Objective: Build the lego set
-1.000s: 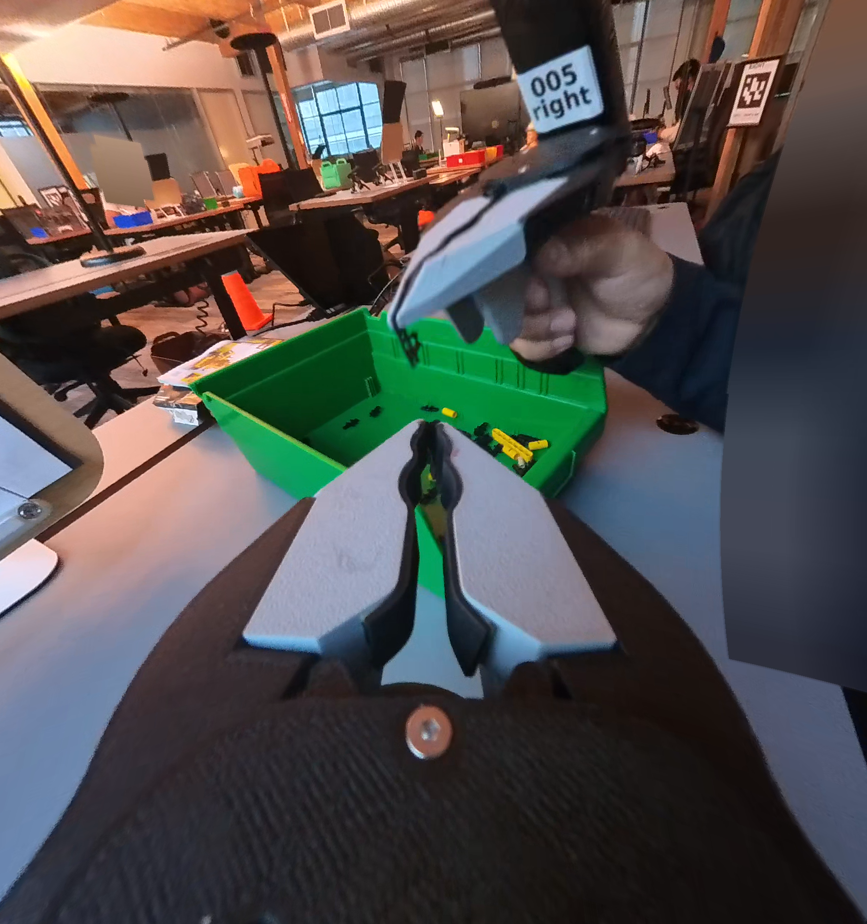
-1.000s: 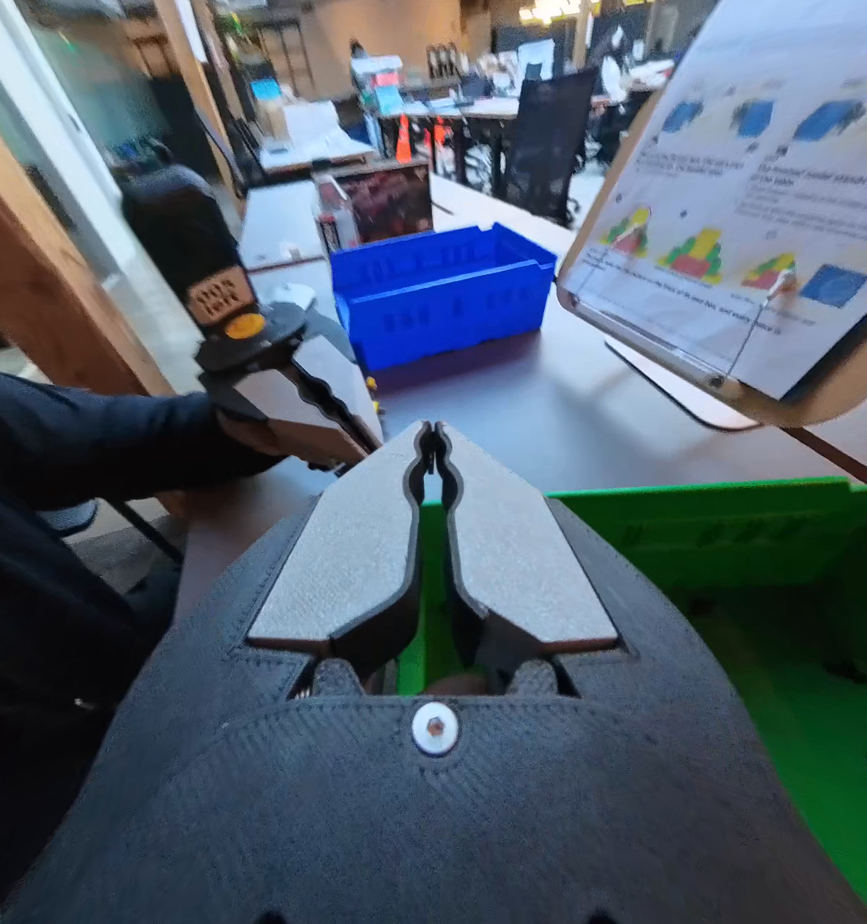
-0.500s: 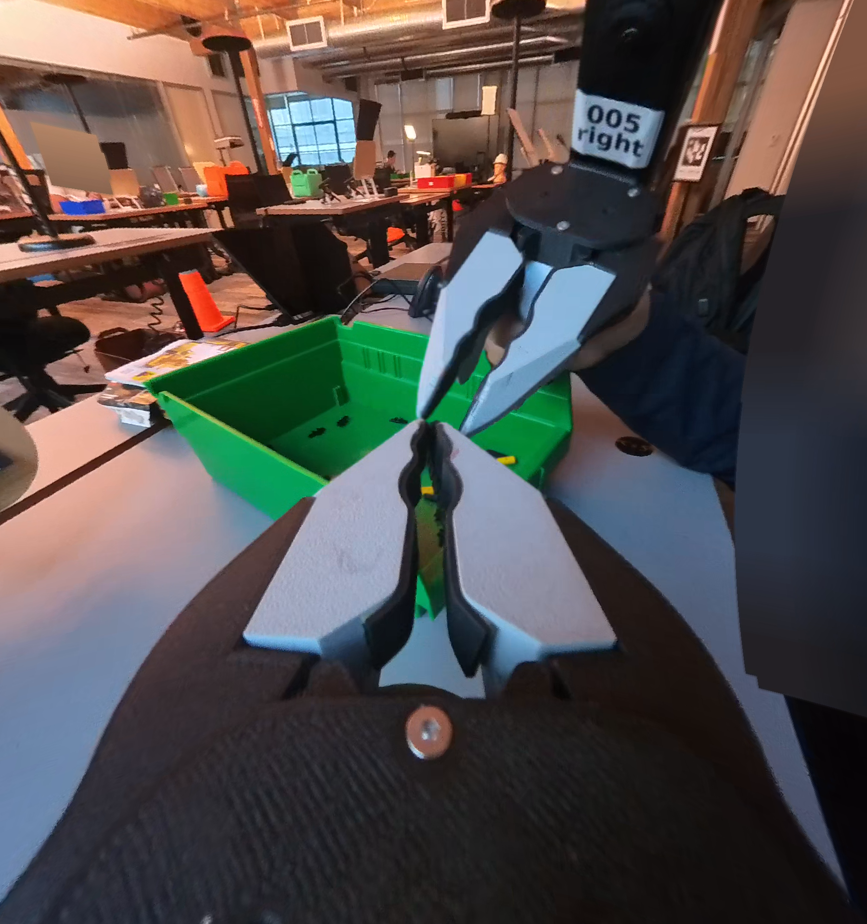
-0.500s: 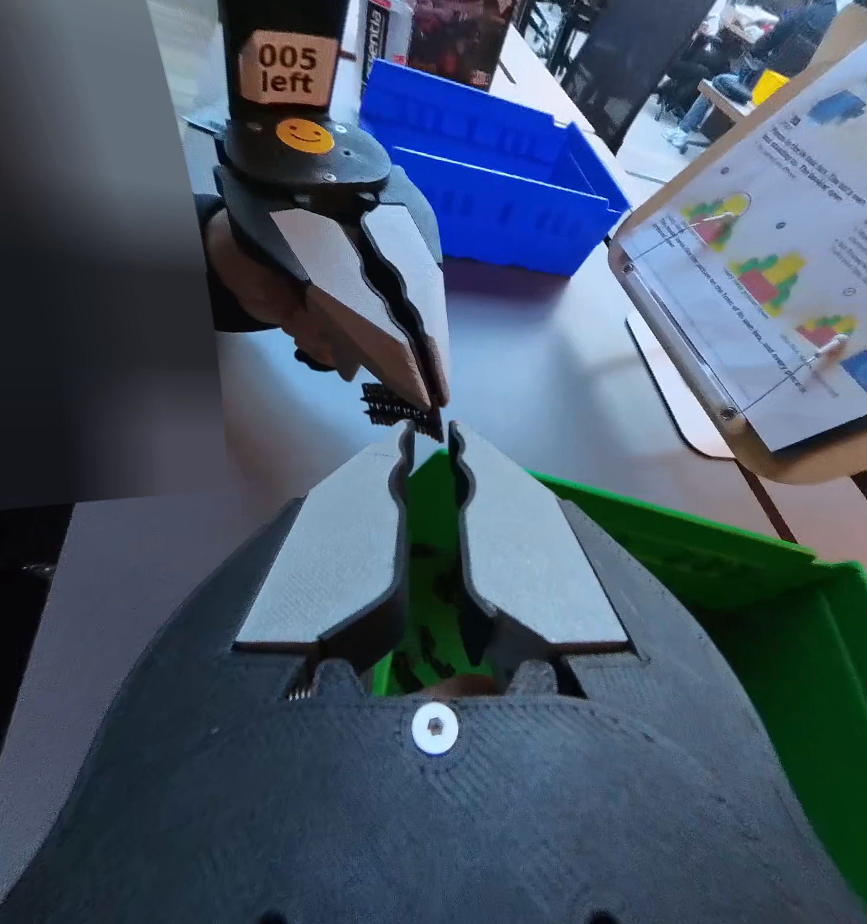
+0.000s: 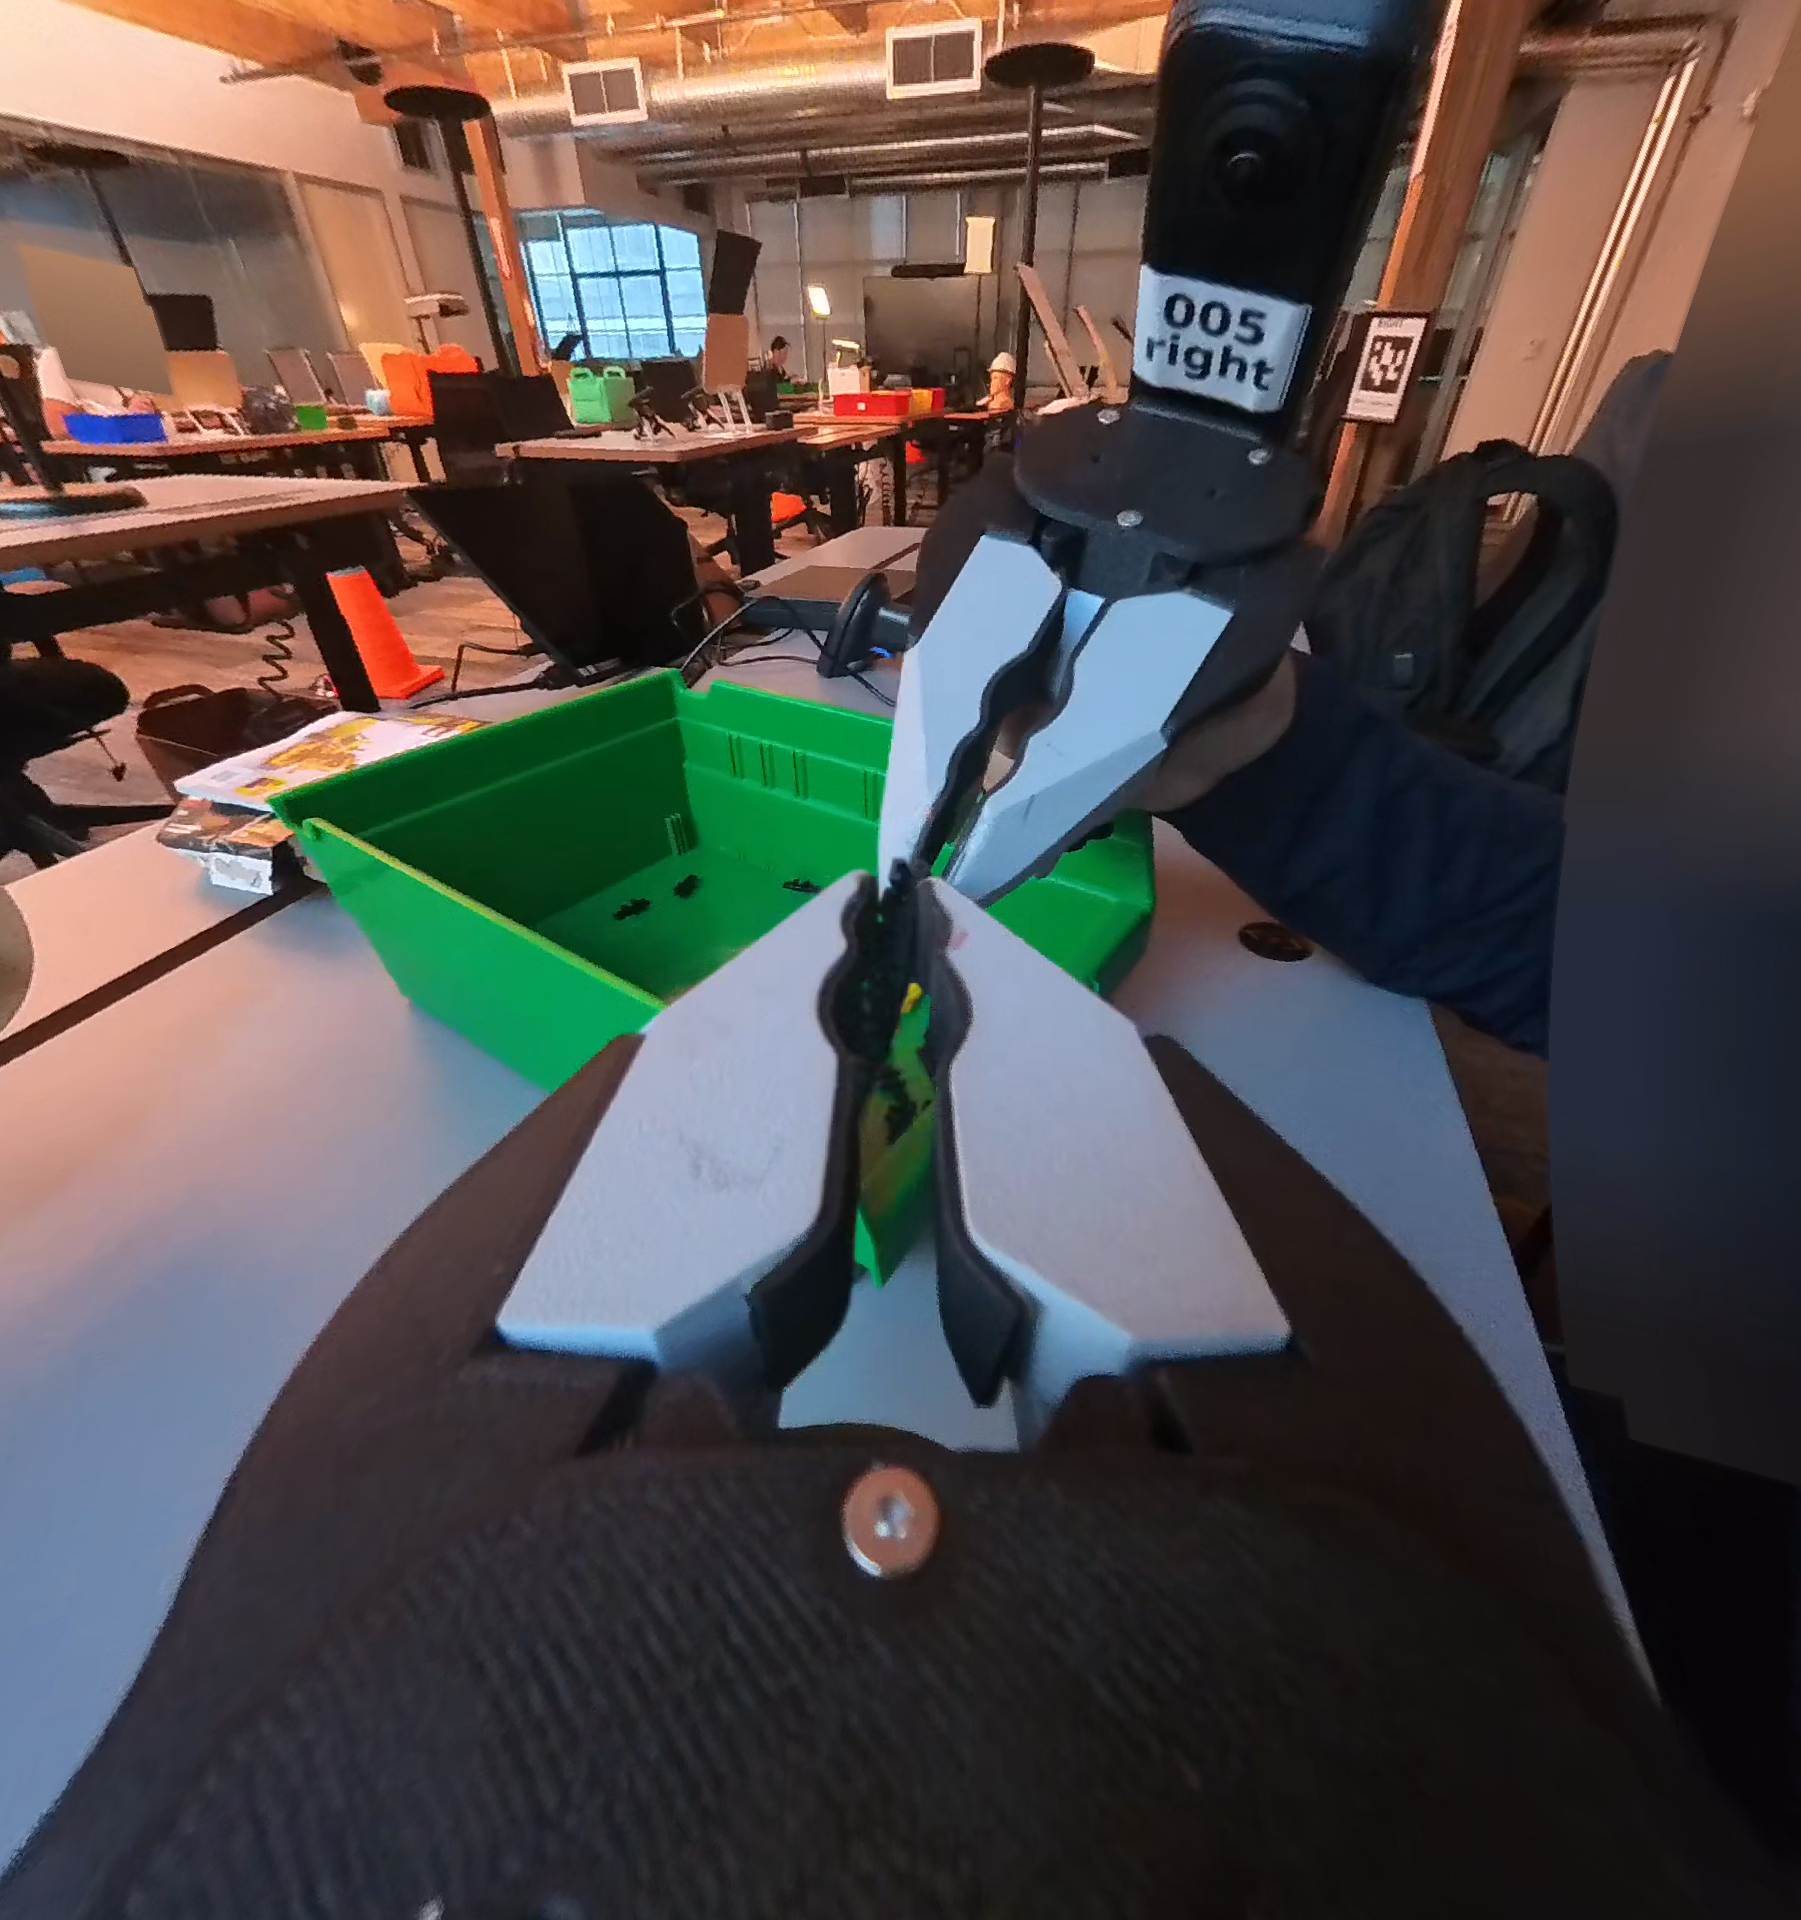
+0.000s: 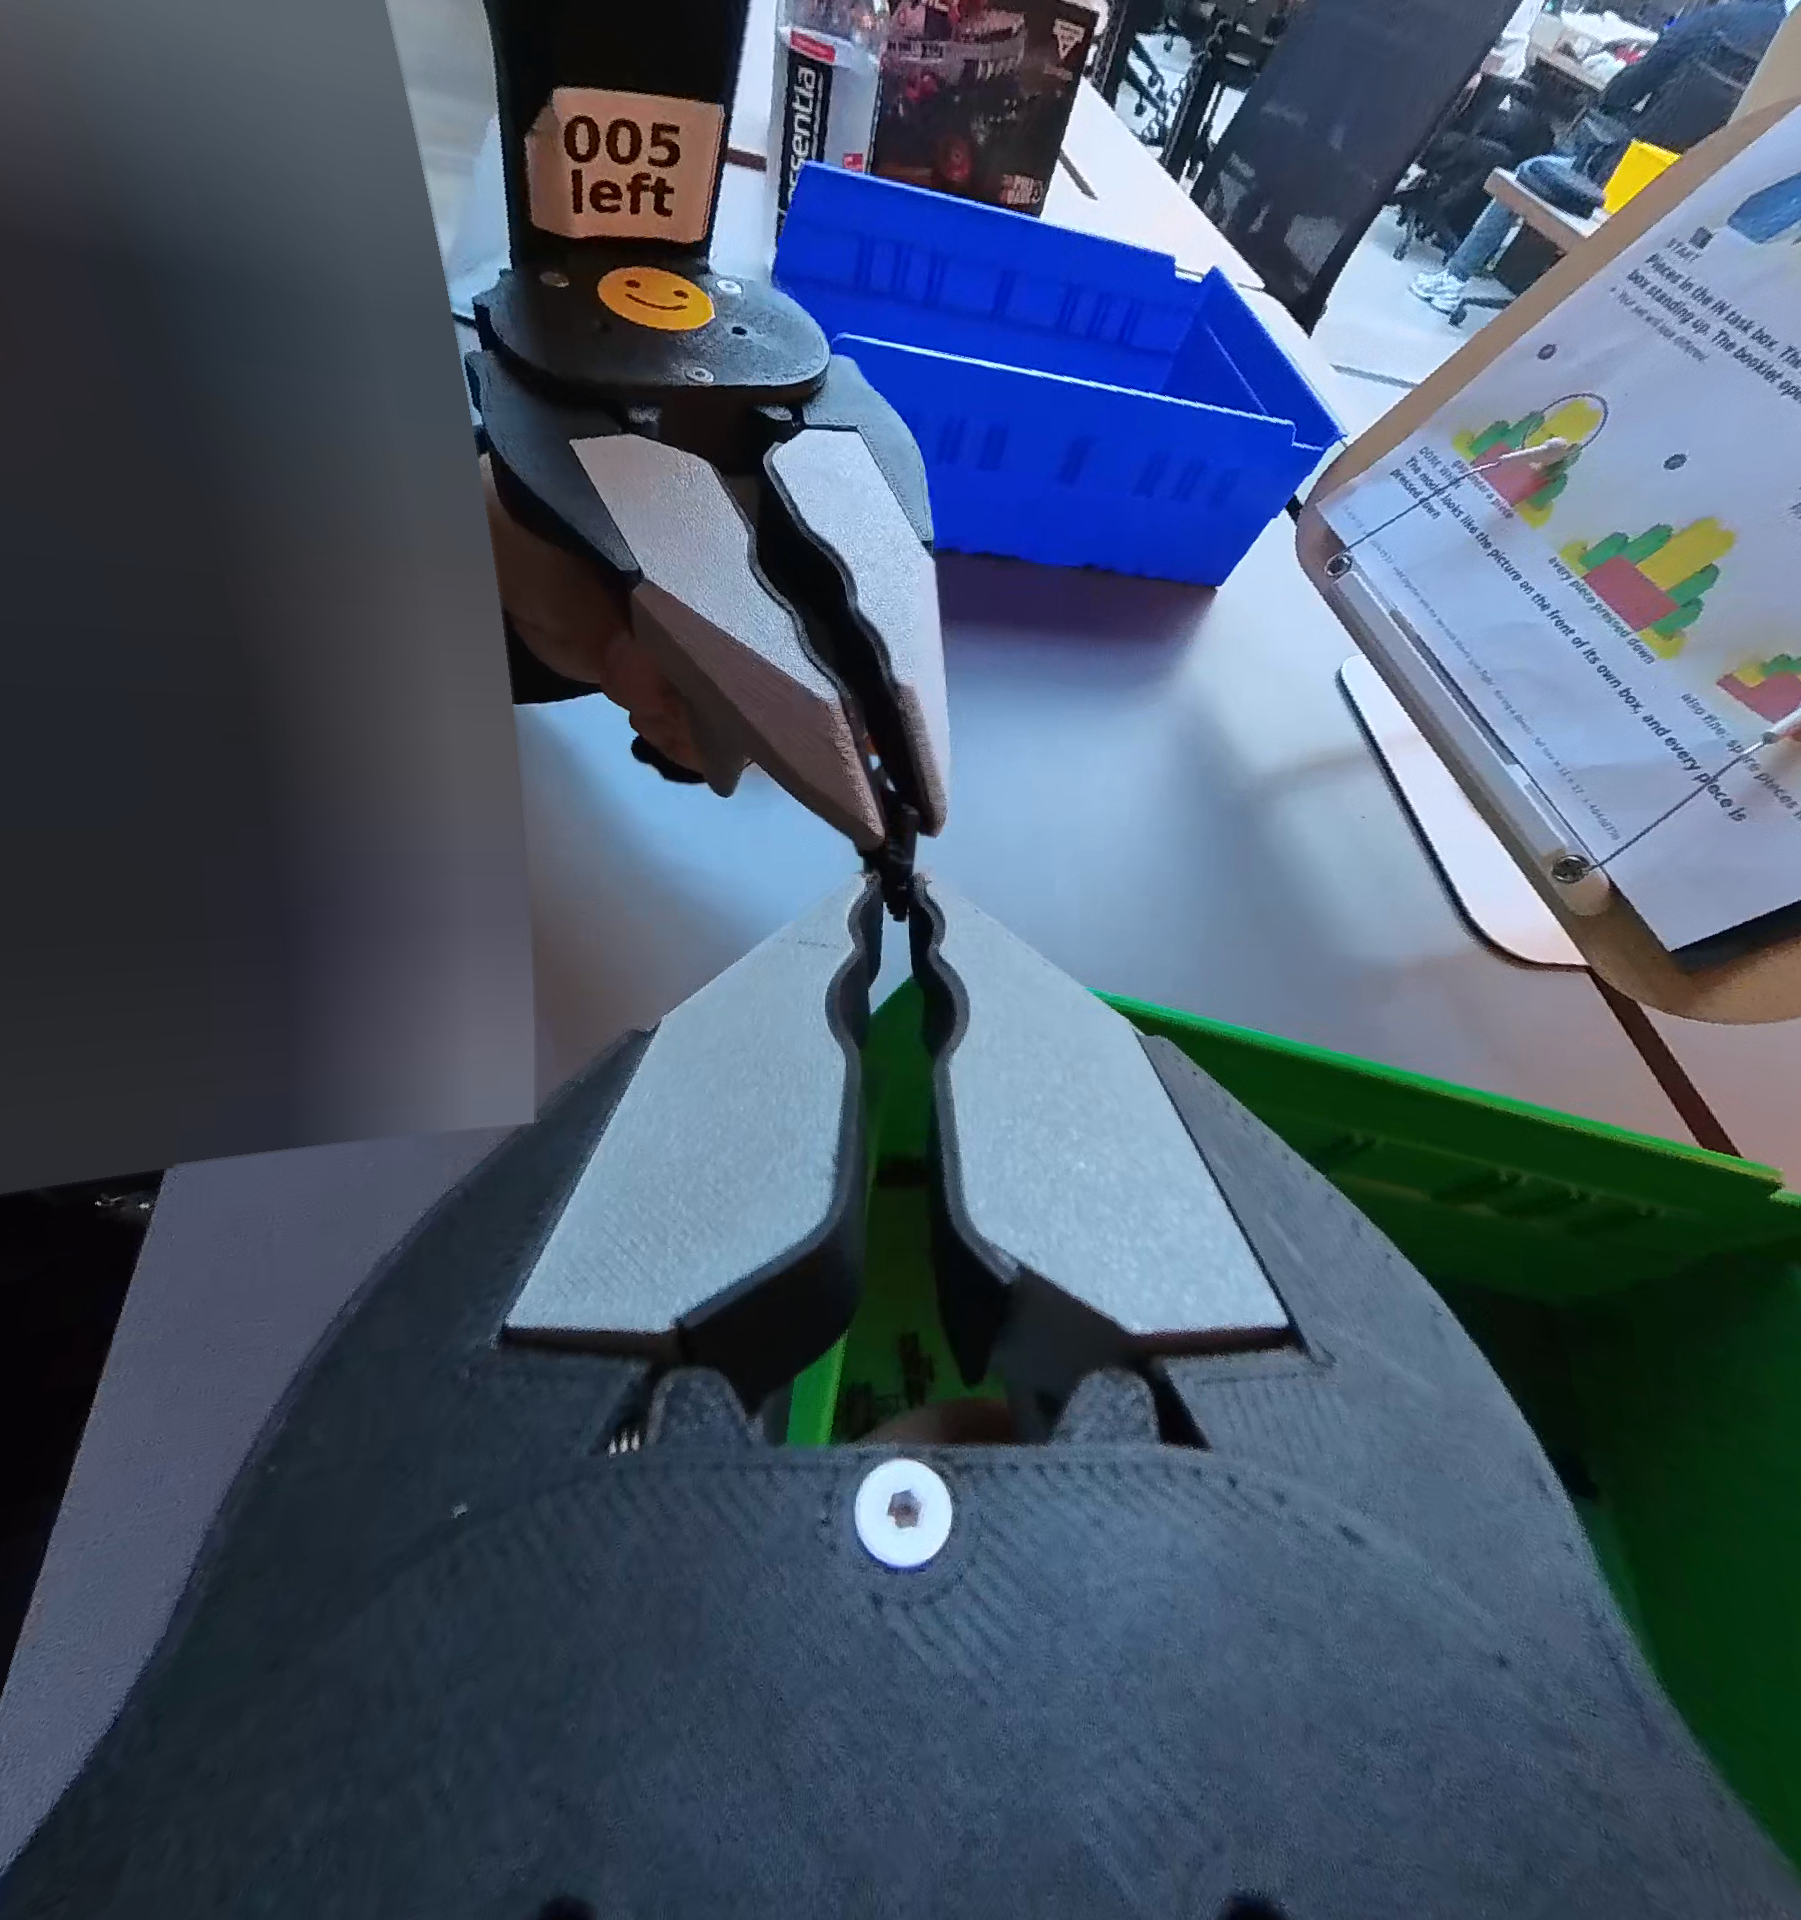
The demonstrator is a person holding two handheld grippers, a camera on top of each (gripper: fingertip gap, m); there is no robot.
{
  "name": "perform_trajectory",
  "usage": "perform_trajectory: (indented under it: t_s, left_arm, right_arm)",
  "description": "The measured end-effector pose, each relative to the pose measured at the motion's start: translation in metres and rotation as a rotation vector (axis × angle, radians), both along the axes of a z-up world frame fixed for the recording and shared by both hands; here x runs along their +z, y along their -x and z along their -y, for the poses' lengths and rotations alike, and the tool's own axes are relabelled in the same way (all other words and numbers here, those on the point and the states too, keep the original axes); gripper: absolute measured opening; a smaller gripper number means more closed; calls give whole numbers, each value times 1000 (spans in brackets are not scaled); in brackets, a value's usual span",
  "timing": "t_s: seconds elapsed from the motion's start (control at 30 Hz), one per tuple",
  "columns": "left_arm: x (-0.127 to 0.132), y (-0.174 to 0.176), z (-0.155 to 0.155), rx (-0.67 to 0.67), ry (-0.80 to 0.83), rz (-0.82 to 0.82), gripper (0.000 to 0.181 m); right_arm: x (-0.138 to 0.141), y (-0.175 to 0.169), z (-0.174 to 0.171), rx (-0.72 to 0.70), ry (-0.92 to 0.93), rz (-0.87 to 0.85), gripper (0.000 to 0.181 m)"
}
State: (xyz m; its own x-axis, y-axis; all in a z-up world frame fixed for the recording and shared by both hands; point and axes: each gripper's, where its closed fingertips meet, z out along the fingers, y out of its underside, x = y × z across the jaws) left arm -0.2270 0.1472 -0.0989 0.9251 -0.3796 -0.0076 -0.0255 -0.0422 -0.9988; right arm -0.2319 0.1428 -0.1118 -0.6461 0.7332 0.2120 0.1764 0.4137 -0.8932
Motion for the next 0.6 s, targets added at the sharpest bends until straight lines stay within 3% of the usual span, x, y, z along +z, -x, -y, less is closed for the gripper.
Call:
perform_trajectory:
  t_s: [0.27,0.37,0.6]
  left_arm:
    - [-6,0,-1,-4,30,-4,10]
    - [-2,-3,1,-23,5,2,2]
    - [2,-6,2,-39,-7,30,5]
  right_arm:
    - [9,-2,-4,-9,25,-26,2]
    - [13,-5,-3,6,33,-37,2]
    - [12,-5,0,13,33,-34,2]
